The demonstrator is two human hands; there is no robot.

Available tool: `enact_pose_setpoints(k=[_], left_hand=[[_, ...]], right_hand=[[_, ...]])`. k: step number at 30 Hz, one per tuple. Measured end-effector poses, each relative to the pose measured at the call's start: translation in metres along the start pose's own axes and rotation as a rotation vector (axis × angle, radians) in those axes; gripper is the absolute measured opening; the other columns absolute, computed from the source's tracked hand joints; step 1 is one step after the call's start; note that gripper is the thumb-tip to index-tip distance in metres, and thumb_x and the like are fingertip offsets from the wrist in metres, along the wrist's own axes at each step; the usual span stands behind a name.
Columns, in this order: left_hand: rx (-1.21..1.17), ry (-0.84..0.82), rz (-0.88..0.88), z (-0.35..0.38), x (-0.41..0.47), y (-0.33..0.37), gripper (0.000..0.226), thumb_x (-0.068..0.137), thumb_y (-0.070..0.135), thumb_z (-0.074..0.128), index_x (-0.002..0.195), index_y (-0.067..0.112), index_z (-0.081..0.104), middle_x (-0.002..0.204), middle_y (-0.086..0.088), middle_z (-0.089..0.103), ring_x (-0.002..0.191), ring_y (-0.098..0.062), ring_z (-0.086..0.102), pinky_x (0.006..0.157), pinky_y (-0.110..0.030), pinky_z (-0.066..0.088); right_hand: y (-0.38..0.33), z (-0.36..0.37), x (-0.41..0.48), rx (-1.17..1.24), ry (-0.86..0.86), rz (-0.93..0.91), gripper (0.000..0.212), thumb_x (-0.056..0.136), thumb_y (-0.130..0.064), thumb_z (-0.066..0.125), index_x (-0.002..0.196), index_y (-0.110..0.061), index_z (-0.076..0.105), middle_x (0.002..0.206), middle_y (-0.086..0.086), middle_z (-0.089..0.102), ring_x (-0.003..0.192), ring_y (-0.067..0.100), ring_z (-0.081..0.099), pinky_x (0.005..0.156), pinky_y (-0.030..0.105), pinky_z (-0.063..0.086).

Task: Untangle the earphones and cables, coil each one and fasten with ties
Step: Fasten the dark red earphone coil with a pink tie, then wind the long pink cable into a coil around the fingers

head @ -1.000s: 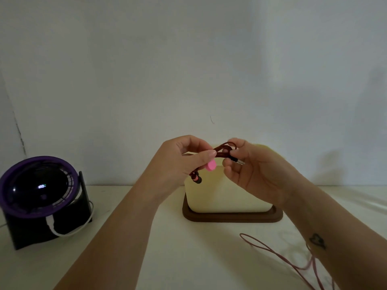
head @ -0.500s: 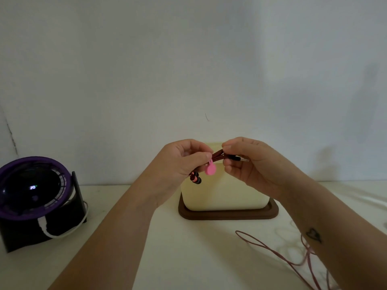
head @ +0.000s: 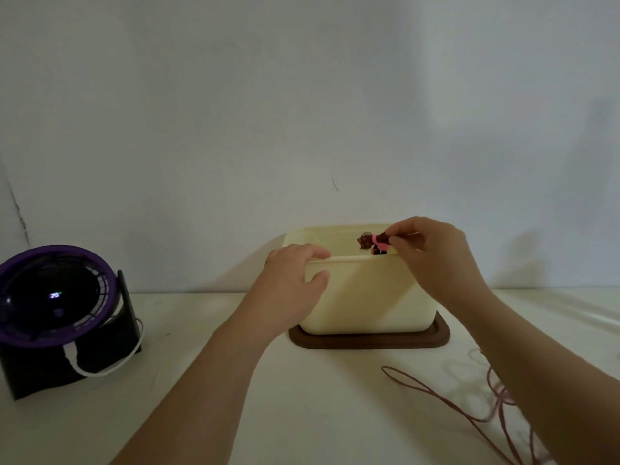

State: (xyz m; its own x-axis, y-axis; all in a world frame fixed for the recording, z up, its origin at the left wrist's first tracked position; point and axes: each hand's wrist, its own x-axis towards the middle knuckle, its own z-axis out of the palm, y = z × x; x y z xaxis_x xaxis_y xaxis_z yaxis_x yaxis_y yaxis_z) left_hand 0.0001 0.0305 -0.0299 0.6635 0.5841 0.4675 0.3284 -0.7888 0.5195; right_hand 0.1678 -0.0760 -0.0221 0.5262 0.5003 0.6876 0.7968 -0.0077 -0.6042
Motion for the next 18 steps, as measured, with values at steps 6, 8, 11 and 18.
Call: enact_pose_setpoints(k=[6,8,11,18], left_hand=[[0.053,0.017,0.038,0.004,0.001,-0.002,0.037,0.093,0.027,0.052,0.130,0.029,0.049,0.113,0.014,0.049,0.122,-0.018,0.038,0.097,-0.023,0.030],[0.097,0.035,0.047,0.007,-0.001,0.000,0.038,0.093,0.027,0.052,0.131,0.027,0.048,0.127,0.009,0.049,0.127,-0.014,0.032,0.101,-0.024,0.028],[0.150,0.087,0.092,0.008,-0.001,0.004,0.036,0.092,0.025,0.053,0.128,0.025,0.051,0.133,0.007,0.048,0.129,-0.015,0.032,0.107,-0.028,0.026],[-0.029,-0.110,0.295,0.045,-0.032,0.048,0.026,0.093,0.023,0.052,0.117,0.030,0.058,0.120,0.013,0.054,0.113,-0.007,0.049,0.098,-0.027,0.039]], right_hand=[[0.001,0.003,-0.003,-0.222,-0.226,-0.040,0.026,0.098,-0.020,0.046,0.112,-0.022,0.068,0.111,-0.012,0.063,0.091,-0.001,0.048,0.071,0.010,0.034],[-0.003,-0.005,-0.006,-0.207,-0.235,-0.020,0.026,0.098,-0.021,0.046,0.113,-0.022,0.067,0.111,-0.012,0.062,0.090,-0.002,0.047,0.075,0.012,0.031],[-0.008,-0.018,-0.011,-0.201,-0.151,-0.072,0.021,0.095,-0.022,0.051,0.106,-0.022,0.069,0.101,-0.013,0.062,0.067,-0.005,0.047,0.063,0.007,0.032],[-0.009,-0.082,-0.049,-0.334,-0.562,0.047,0.013,0.091,-0.028,0.059,0.094,-0.025,0.071,0.075,-0.022,0.060,0.072,-0.005,0.058,0.062,0.006,0.041]])
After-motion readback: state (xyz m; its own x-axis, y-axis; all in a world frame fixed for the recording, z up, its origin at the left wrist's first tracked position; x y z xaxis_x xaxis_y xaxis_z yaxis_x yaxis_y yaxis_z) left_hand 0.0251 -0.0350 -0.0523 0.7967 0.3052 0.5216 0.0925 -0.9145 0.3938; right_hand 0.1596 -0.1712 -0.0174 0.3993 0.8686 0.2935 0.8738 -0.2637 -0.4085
